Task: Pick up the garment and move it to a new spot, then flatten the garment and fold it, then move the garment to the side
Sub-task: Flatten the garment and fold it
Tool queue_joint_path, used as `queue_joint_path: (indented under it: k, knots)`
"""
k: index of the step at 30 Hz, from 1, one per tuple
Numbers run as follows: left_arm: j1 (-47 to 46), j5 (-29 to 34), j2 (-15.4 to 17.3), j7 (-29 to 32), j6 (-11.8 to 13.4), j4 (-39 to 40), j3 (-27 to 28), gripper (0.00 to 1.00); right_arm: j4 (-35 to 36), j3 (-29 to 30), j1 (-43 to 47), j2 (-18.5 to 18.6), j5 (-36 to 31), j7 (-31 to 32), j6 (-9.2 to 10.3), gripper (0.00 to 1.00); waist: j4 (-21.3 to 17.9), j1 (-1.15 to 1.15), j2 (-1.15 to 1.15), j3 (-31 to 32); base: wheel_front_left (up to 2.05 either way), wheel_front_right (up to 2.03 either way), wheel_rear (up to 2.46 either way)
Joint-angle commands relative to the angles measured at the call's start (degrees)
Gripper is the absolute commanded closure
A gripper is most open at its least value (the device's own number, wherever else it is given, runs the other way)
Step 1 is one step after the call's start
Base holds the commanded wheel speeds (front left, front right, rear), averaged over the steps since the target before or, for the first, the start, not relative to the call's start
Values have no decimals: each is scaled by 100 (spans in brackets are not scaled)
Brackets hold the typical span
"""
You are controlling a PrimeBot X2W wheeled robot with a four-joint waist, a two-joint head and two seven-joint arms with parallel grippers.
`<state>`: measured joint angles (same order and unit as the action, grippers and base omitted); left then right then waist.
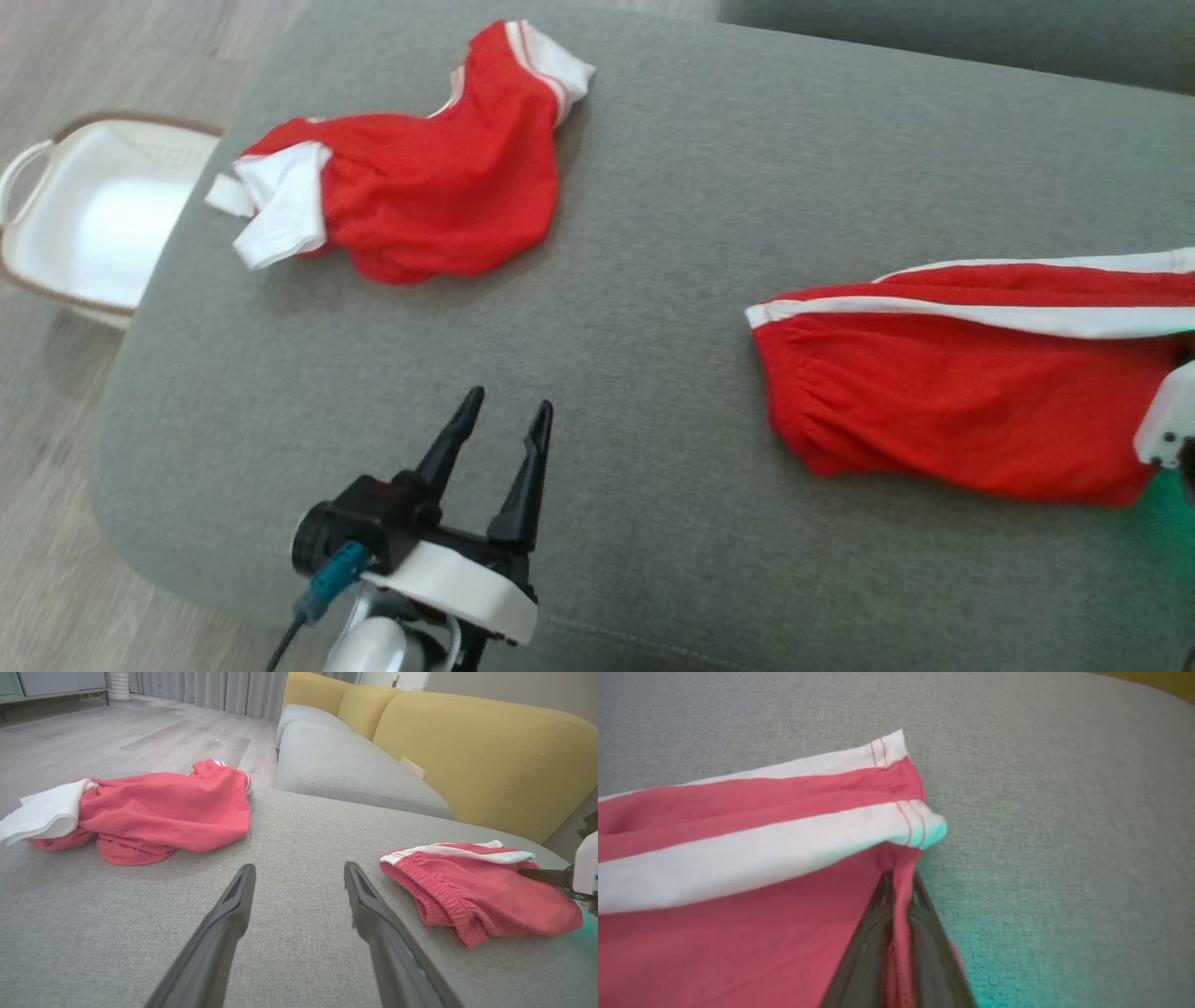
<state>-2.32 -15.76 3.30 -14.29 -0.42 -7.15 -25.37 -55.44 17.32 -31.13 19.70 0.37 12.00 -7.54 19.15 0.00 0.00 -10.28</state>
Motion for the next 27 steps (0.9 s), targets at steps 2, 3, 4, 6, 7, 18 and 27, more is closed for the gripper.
queue_joint_path:
  k: [2, 3, 4, 6, 7, 18, 27]
  knots:
    - [-21, 58, -35, -71, -14, 242, 244, 0, 69, -125, -107, 77, -125, -204, 5, 100, -306, 0, 0, 109, 0, 0, 0]
    - [-21, 58, -35, -71, -14, 242, 244, 0, 69, -125, -107, 77, -125, -204, 5, 100, -306, 0, 0, 109, 0, 0, 0]
    - [-4, 62, -36, -71, -21, 241, 258, 0, 70, -140, -125, 81, -160, -243, 5, 100, -406, 0, 0, 137, 0, 0, 0]
    - [16, 71, -38, -71, -38, 247, 280, 0, 94, -154, -168, 131, -251, -285, 5, 100, -614, 0, 0, 174, 0, 0, 0]
    - [18, 78, -38, -71, -45, 247, 292, 0, 121, -165, -196, 168, -321, -299, 5, 100, -729, 0, 0, 190, 0, 0, 0]
    - [-132, 39, -41, -71, -47, 200, 251, 0, 736, -305, -505, 111, -713, -142, 5, 100, -1341, 0, 0, 279, 0, 0, 0]
    - [2, -72, -42, -71, 17, 94, 181, 0, 1541, -840, -271, -696, -118, -16, 5, 100, -1197, 0, 0, 647, 0, 0, 0]
